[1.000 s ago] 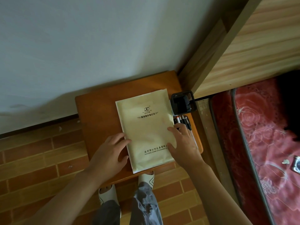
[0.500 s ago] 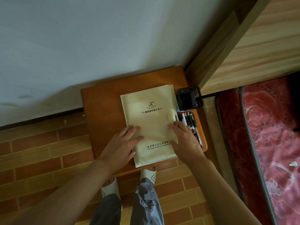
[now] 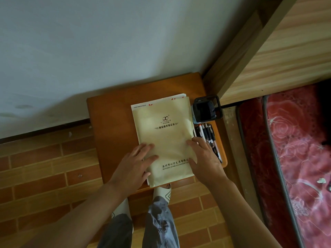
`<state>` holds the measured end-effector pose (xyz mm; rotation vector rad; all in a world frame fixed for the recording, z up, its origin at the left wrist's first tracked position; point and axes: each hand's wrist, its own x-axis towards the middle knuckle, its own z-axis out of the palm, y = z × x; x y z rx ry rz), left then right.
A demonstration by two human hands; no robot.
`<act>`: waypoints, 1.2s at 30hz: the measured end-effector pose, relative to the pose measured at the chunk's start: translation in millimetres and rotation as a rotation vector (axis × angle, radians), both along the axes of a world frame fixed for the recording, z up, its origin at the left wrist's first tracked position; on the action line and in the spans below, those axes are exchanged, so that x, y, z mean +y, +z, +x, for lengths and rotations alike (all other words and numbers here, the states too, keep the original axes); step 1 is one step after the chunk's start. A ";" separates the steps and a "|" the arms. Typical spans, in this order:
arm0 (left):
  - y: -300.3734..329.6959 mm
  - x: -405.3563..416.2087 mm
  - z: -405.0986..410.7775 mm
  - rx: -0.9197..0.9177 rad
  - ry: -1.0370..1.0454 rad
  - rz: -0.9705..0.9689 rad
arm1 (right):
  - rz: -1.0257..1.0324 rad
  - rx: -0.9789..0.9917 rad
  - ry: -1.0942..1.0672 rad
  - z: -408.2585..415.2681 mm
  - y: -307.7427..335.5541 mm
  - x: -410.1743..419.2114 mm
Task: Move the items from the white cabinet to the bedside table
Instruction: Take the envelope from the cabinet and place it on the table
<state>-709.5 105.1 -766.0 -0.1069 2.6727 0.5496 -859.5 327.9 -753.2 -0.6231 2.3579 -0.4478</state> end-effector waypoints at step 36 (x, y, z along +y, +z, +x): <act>372.7 -64.8 115.9 0.128 0.833 -0.255 | -0.047 0.237 0.411 70.8 355.2 -134.4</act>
